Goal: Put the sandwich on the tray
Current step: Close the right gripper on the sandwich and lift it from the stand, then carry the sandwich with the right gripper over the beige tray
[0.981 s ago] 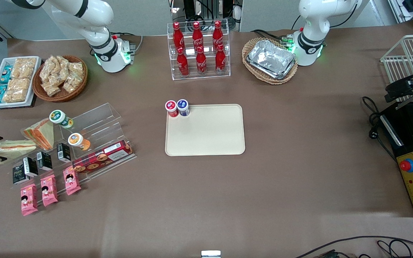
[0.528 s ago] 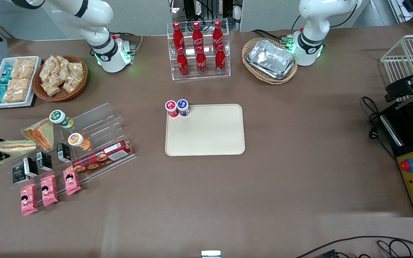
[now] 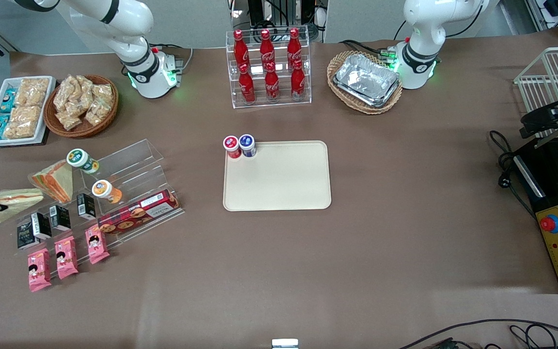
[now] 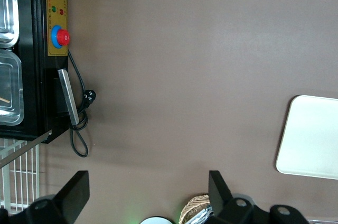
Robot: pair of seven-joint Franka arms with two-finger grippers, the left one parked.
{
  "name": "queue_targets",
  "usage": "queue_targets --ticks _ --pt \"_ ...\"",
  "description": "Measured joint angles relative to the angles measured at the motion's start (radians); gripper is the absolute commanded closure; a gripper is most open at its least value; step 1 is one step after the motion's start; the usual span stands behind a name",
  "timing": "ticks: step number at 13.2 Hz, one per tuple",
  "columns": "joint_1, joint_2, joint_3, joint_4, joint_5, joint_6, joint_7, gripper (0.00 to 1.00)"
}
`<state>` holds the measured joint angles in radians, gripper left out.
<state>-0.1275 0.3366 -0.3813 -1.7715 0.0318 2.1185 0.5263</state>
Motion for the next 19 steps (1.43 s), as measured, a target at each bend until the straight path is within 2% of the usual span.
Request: queue_targets --ticks 2,6,8,11,13,15,19 --pt "0.0 -0.011 0.0 0.037 0.0 -0.037 -0.034 0.61" --pt "0.01 -0.029 0.014 0.163 0.0 -0.203 -0.113 0.61" --pt "0.045 -0.034 0.022 0.227 0.001 -0.28 -0.162 0.61" --pt "0.145 -0.044 0.032 0.288 0.004 -0.379 -0.227 0.61" --pt "0.199 -0.062 0.09 0.299 0.006 -0.414 -0.256 0.61" --pt "0.21 -0.067 0.187 0.303 0.006 -0.432 -0.274 0.61" --pt "0.213 -0.071 0.332 0.303 0.006 -0.458 -0.42 0.61"
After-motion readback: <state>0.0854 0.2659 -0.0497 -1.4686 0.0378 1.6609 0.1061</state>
